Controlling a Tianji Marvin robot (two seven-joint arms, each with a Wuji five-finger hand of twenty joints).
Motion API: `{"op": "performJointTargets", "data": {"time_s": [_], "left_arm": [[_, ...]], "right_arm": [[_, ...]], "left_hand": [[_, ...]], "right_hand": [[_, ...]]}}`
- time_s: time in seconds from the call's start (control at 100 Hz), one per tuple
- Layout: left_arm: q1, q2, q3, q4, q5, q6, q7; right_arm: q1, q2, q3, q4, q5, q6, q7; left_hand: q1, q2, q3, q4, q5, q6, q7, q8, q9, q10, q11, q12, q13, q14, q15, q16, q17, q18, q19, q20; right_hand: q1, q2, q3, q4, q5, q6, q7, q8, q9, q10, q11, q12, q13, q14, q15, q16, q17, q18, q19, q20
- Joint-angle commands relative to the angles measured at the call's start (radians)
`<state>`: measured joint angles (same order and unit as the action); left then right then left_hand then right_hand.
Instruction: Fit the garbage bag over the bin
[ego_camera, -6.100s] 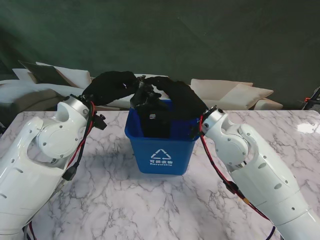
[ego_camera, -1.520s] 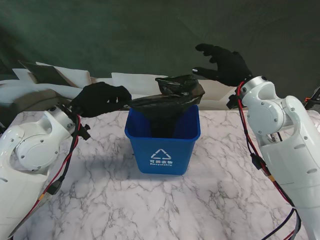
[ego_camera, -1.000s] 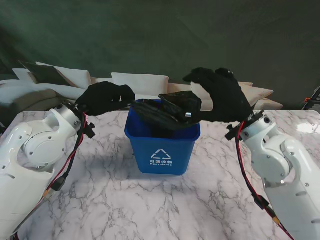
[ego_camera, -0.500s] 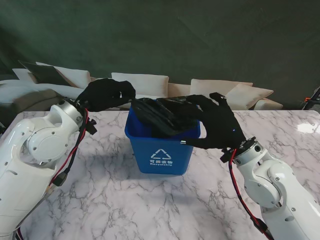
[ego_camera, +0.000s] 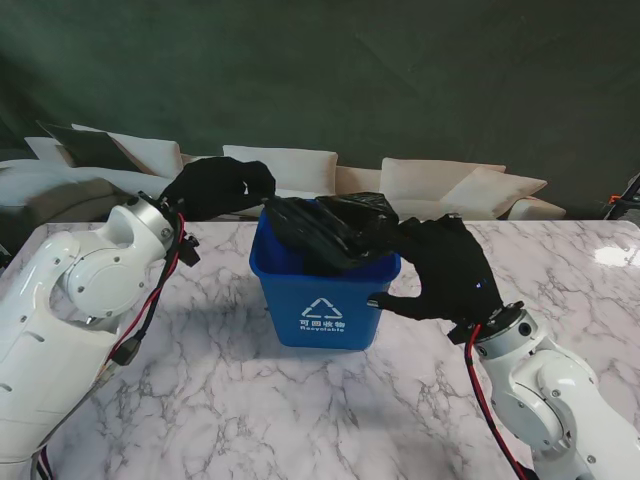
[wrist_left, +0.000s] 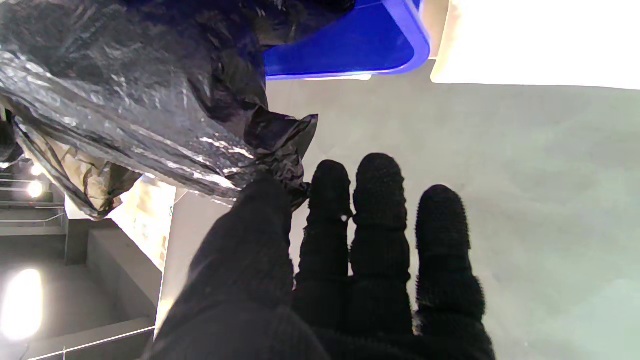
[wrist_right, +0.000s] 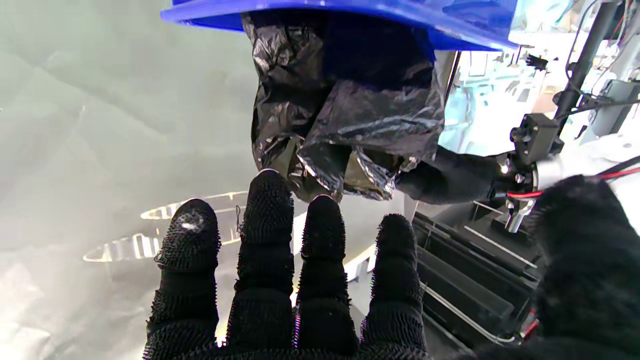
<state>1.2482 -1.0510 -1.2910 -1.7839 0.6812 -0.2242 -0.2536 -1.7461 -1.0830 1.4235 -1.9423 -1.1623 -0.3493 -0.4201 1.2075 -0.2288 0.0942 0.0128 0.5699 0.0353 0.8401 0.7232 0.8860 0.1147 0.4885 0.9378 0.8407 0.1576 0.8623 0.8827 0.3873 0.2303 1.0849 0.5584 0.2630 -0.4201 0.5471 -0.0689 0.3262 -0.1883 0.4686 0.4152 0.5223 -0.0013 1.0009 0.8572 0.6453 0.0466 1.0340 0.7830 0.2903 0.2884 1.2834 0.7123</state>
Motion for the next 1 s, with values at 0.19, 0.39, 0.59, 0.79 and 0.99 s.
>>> {"op": "performJointTargets", "data": {"time_s": [0.19, 0.39, 0.59, 0.79, 0.99], "left_arm": [[0.006, -0.007, -0.001, -0.026, -0.014, -0.010, 0.000], [0.023, -0.007, -0.014, -0.042, -0.029, -0.021, 0.002], [0.032, -0.009, -0.020, -0.057, -0.050, -0.023, 0.004], [0.041, -0.006, -0.033, -0.061, -0.042, -0.025, -0.004], [0.056, 0.001, -0.076, -0.043, 0.013, -0.028, -0.014]], "right_arm": [[0.070, 0.010, -0.032, 0.035, -0.032, 0.052, 0.081], [0.140, 0.016, -0.047, 0.066, -0.045, 0.080, 0.129], [0.230, 0.020, -0.072, 0.110, -0.029, 0.083, 0.203], [0.315, 0.015, -0.074, 0.157, 0.029, 0.069, 0.231], [0.326, 0.014, -0.038, 0.156, 0.054, 0.003, 0.226]], "left_hand": [[0.050, 0.009, 0.019, 0.020, 0.003, -0.012, 0.009, 0.008, -0.001, 0.013, 0.007, 0.006, 0.009, -0.025, 0.026, 0.014, 0.000, -0.016, 0.031, 0.018], [0.049, 0.008, 0.019, 0.020, 0.004, -0.013, 0.008, 0.008, -0.001, 0.012, 0.008, 0.005, 0.009, -0.025, 0.025, 0.014, 0.002, -0.015, 0.032, 0.017], [0.049, 0.007, 0.020, 0.019, 0.005, -0.013, 0.008, 0.009, -0.001, 0.012, 0.008, 0.005, 0.009, -0.025, 0.025, 0.013, 0.001, -0.015, 0.031, 0.017], [0.048, 0.013, 0.021, 0.018, 0.000, -0.014, 0.004, 0.007, -0.006, 0.006, 0.003, 0.003, 0.001, -0.024, 0.019, 0.011, -0.005, -0.013, 0.028, 0.016], [0.039, 0.032, 0.009, 0.014, 0.002, 0.008, -0.042, -0.030, -0.025, 0.005, 0.001, -0.002, -0.011, -0.021, 0.000, 0.005, -0.018, -0.009, 0.021, 0.015]], "right_hand": [[-0.012, -0.054, 0.044, -0.011, 0.069, 0.007, 0.027, -0.041, 0.049, -0.037, 0.118, 0.131, 0.050, -0.043, 0.204, 0.102, 0.023, -0.022, 0.091, 0.074], [0.038, -0.091, 0.043, -0.014, 0.177, 0.080, 0.072, -0.028, 0.049, -0.043, 0.132, 0.153, 0.059, -0.055, 0.236, 0.117, 0.021, -0.013, 0.093, 0.080], [0.326, -0.136, -0.068, -0.042, 0.402, -0.130, 0.395, 0.027, 0.076, -0.053, 0.129, 0.168, 0.086, -0.068, 0.243, 0.115, 0.019, -0.003, 0.085, 0.085], [0.340, -0.123, 0.277, -0.144, 0.455, -0.276, 0.581, 0.185, 0.112, -0.075, 0.104, 0.145, 0.102, -0.078, 0.220, 0.100, 0.017, -0.002, 0.066, 0.075], [0.333, -0.077, 0.300, -0.165, 0.431, -0.289, 0.587, 0.248, 0.113, -0.087, 0.094, 0.146, 0.104, -0.088, 0.188, 0.083, 0.017, -0.006, 0.058, 0.069]]}}
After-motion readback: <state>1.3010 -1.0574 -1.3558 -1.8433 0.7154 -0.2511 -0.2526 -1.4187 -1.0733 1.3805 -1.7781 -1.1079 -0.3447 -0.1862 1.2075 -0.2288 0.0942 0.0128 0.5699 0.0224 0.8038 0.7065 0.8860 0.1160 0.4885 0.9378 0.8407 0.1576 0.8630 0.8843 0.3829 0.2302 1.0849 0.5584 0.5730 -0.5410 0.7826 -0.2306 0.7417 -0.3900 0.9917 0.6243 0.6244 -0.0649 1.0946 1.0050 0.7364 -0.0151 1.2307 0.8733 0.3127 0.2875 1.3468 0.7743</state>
